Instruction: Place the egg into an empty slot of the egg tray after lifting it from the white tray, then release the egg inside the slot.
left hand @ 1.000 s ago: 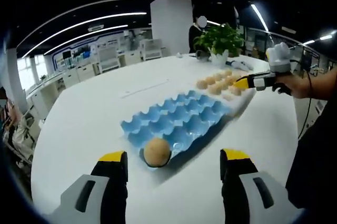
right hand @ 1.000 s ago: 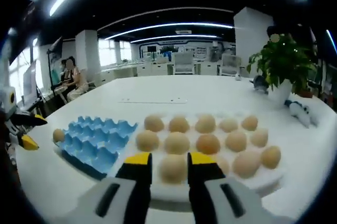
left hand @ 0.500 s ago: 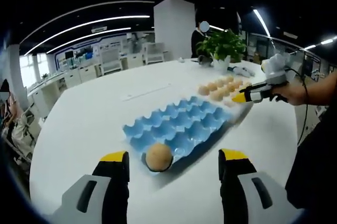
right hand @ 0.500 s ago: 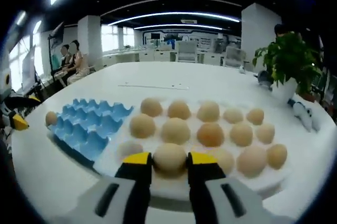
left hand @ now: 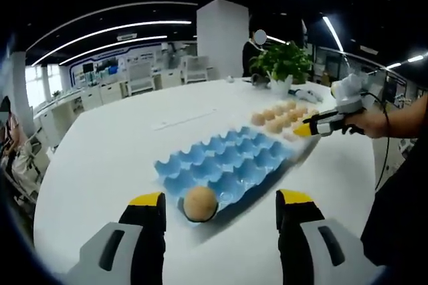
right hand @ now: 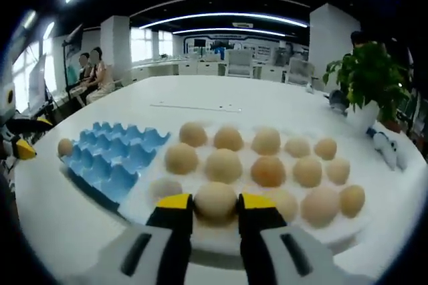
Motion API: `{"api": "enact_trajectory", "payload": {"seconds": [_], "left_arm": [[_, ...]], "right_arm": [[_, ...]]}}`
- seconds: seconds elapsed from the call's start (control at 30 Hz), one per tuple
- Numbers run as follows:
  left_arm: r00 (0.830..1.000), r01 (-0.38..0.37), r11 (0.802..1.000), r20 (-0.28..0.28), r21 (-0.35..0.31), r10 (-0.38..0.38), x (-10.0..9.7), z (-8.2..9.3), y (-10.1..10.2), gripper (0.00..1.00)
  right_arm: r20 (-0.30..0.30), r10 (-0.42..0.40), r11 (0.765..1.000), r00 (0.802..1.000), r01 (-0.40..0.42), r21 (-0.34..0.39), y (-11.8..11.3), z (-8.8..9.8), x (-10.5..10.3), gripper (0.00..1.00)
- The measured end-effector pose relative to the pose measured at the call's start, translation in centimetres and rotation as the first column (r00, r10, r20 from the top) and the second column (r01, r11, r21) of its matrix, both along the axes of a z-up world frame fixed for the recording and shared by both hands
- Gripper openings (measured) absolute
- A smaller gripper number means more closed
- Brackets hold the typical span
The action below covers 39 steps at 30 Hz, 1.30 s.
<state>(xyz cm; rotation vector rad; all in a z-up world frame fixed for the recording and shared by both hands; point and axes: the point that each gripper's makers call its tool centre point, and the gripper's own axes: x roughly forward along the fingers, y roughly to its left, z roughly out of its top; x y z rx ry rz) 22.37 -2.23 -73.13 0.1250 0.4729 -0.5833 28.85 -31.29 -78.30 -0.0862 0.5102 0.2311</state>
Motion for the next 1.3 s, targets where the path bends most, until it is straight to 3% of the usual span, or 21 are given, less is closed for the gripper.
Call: {"api": "enact_trajectory", "payload": {"seconds": [0.73, 1.1, 1.3], "left_arm": [[1.000, -0.006, 1.000, -0.025, -0.017, 0.005, -0.1, -0.8, 0.2, 0.65], [1.000, -0.012, 1.000, -0.021, -0.009, 0.012, 0.1, -0.8, 0.7, 0.65], [1.000, -0.007, 1.000, -0.025, 0.000, 0.007, 0.0, -1.0, 0.6, 0.65]], "right_arm": [[0.011, 0.002, 1.000, 1.000, -0.002, -0.004, 0.1, 0.0, 0.0, 0.26], [-0.006, -0.020, 0.998, 1.000, 0.020, 0.065, -0.1, 0.3, 0.0, 0.26], [0.013, -0.033, 0.996, 0.999, 0.032, 0.081, -0.1, 1.0, 0.0, 0.26]]}}
